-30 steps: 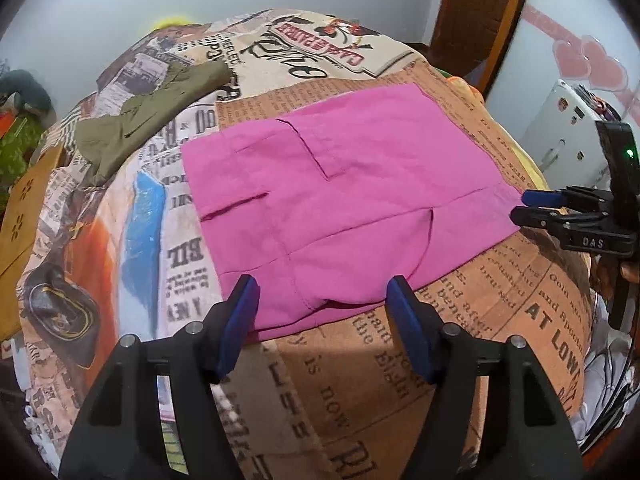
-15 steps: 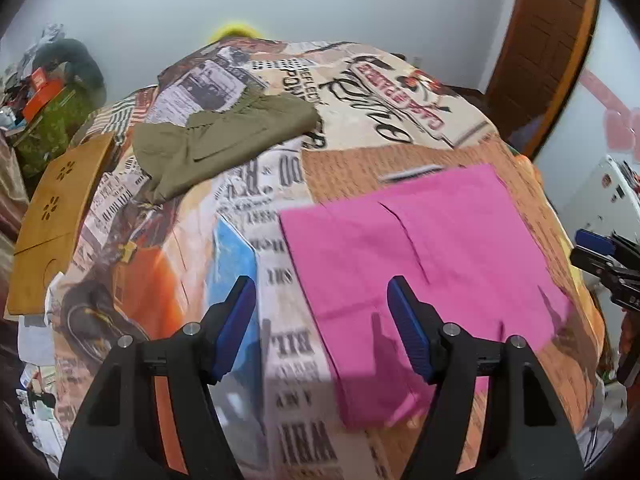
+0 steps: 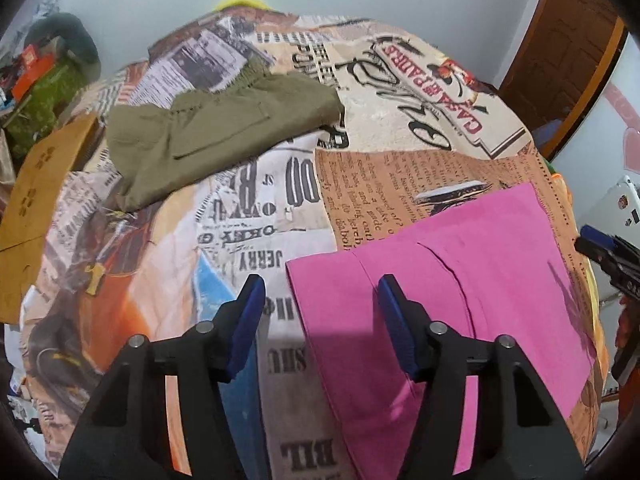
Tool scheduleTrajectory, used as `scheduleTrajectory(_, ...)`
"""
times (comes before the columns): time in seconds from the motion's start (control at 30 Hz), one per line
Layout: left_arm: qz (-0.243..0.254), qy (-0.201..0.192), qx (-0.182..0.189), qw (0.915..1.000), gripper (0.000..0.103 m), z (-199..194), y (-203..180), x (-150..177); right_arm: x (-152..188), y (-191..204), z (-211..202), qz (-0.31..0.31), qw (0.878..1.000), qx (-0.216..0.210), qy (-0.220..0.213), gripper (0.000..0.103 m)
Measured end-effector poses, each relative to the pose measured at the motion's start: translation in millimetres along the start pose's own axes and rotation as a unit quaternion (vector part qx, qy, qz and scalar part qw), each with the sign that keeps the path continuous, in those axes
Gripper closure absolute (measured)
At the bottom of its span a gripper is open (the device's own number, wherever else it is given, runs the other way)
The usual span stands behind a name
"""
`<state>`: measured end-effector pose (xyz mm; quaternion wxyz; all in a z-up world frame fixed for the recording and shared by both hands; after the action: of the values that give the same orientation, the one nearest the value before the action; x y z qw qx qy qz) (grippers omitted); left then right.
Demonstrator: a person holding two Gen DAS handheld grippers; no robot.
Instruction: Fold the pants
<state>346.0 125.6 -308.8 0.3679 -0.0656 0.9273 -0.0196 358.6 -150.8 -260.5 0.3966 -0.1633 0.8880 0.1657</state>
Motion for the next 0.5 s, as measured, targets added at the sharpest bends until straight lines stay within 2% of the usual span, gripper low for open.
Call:
scheduleTrajectory(0.17, -0.012, 0.014, 0.002, 0.9998, 0.052, 14, 3, 5, -8, -17, 28, 0.006, 1.0, 0.002, 0.007, 0.051)
scheduleTrajectory(0.23, -0.039, 0.031, 0.024, 0.9985, 0.063, 20, 4, 11, -10, -22, 40, 0.005, 1.0, 0.007, 0.013, 0.051)
scheduleTrajectory(0.37, -0.06, 0.033, 0.031, 0.9972, 0.064, 21, 5, 15, -13, -29, 62, 0.003, 1.0, 0.008, 0.018, 0.051)
scheduleTrajectory(0.4, -0.059, 0.032, 0.028, 0.9974, 0.068, 21, 5, 15, -12, -29, 67, 0.003, 1.0, 0.007, 0.021, 0.051)
scheduleTrajectory(0.43, -0.056, 0.029, 0.024, 0.9977, 0.084, 19, 4, 15, -12, -29, 71, 0.001, 1.0, 0.005, 0.023, 0.051)
scheduleTrajectory(0.47, -0.052, 0.029, 0.026, 0.9979, 0.095, 19, 3, 15, -11, -30, 75, -0.003, 1.0, 0.003, 0.025, 0.051)
scheduleTrajectory(0.5, -0.04, 0.029, 0.017, 0.9986, 0.1, 18, 1, 15, -8, -29, 79, -0.01, 1.0, 0.003, 0.028, 0.052)
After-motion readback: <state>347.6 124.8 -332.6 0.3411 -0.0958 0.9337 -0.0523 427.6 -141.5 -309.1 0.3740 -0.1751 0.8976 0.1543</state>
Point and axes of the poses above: each gripper's, at about its wrist camera, not at the fingertips, and z roughly the way its jaws point, y to its left, x to its underside, the point moved 8 cm from there along z, roughly the way its jaws point, and after that the axes turned 13 degrees about -y, right-handed, at the moved point
